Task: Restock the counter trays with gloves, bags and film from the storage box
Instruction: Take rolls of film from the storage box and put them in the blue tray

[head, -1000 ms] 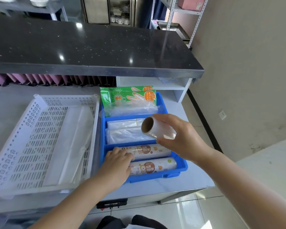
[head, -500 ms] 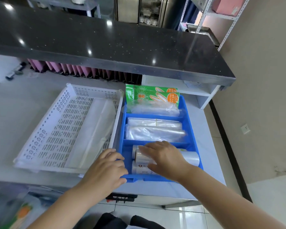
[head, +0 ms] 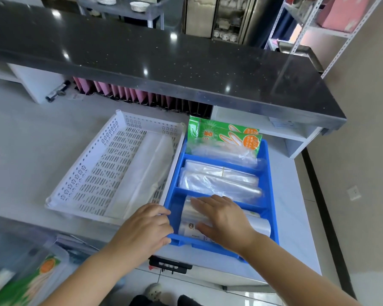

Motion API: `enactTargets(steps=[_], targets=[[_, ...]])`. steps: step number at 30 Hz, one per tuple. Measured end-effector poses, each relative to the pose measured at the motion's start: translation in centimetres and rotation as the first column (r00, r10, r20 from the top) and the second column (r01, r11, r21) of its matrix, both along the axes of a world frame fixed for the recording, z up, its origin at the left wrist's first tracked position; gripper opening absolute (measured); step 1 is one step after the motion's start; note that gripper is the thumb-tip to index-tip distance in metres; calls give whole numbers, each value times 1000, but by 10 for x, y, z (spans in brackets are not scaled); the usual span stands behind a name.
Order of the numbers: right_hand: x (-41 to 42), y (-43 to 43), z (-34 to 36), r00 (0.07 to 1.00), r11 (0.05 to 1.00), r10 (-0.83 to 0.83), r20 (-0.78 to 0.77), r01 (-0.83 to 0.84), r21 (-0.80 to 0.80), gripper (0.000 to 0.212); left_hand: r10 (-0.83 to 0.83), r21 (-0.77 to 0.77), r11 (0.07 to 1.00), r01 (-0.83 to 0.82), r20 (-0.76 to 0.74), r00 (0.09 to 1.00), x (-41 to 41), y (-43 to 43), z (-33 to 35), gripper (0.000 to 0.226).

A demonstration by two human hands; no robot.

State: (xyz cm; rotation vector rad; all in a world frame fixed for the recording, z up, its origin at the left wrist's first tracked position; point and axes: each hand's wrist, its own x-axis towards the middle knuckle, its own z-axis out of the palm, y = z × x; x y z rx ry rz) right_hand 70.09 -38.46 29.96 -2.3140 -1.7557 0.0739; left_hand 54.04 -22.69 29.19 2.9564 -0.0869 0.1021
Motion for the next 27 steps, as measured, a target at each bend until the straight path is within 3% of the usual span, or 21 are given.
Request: enactTargets(steps=[12, 16, 19, 22, 27], targets=[[2, -3, -4, 998, 999, 47, 45, -47, 7, 56, 106, 6, 994, -106, 21, 994, -7, -17, 3, 20], [-3, 3, -1, 997, 998, 65, 30, -64, -27, 63, 246, -97, 966, -238, 78, 966, -19, -26, 12, 26], [-14, 12, 9, 994, 996, 92, 52, -92, 10, 58, 387, -174, 914, -365, 110, 916, -40, -22, 22, 23], [-33, 28, 22, 989, 990, 133, 70, -136, 47, 43, 510, -152, 858, -491, 128, 851, -73, -7, 31, 22], [-89, 67, 37, 969, 969, 230, 94, -237, 75, 24, 715, -153, 698, -699, 121, 688, -147, 21, 39, 18]])
